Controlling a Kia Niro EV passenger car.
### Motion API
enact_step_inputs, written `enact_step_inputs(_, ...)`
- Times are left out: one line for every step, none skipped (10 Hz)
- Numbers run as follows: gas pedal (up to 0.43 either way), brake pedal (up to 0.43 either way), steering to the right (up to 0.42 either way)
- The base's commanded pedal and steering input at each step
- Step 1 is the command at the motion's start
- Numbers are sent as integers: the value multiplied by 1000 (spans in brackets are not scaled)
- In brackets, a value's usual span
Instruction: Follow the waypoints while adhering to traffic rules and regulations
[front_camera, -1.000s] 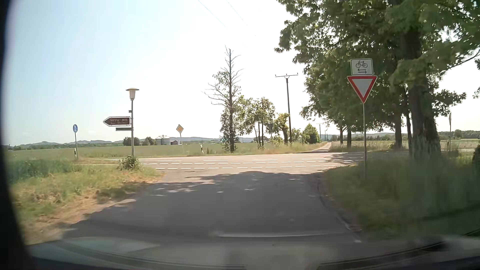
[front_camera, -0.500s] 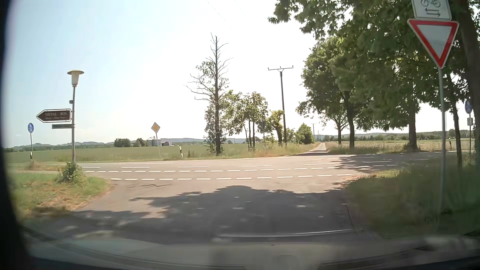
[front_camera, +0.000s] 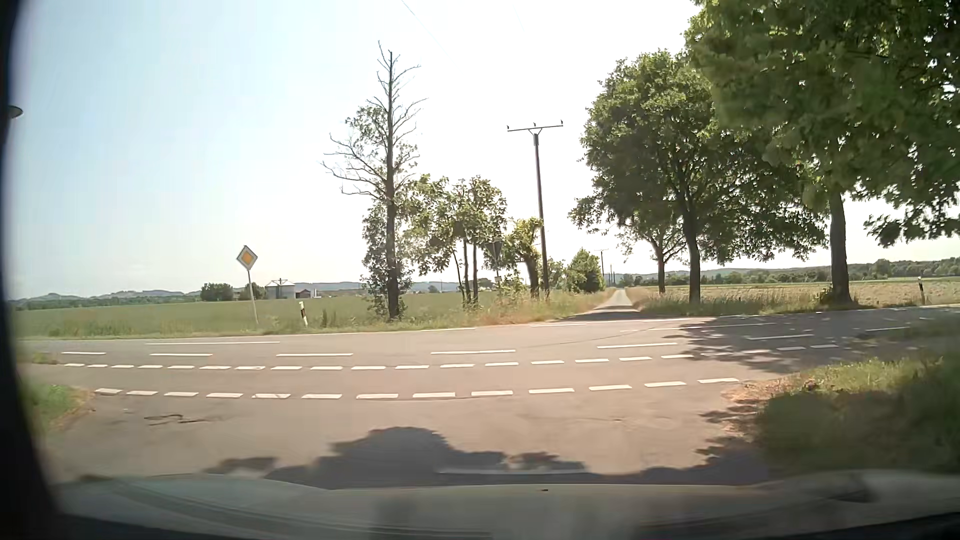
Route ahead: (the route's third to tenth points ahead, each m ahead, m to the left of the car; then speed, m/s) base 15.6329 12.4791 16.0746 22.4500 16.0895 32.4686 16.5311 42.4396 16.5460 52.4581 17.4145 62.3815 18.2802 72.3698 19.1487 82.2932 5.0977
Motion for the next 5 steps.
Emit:
enact_step_inputs(0,402,77)
enact_step_inputs(0,396,76)
enact_step_inputs(0,402,71)
enact_step_inputs(0,402,66)
enact_step_inputs(0,402,63)
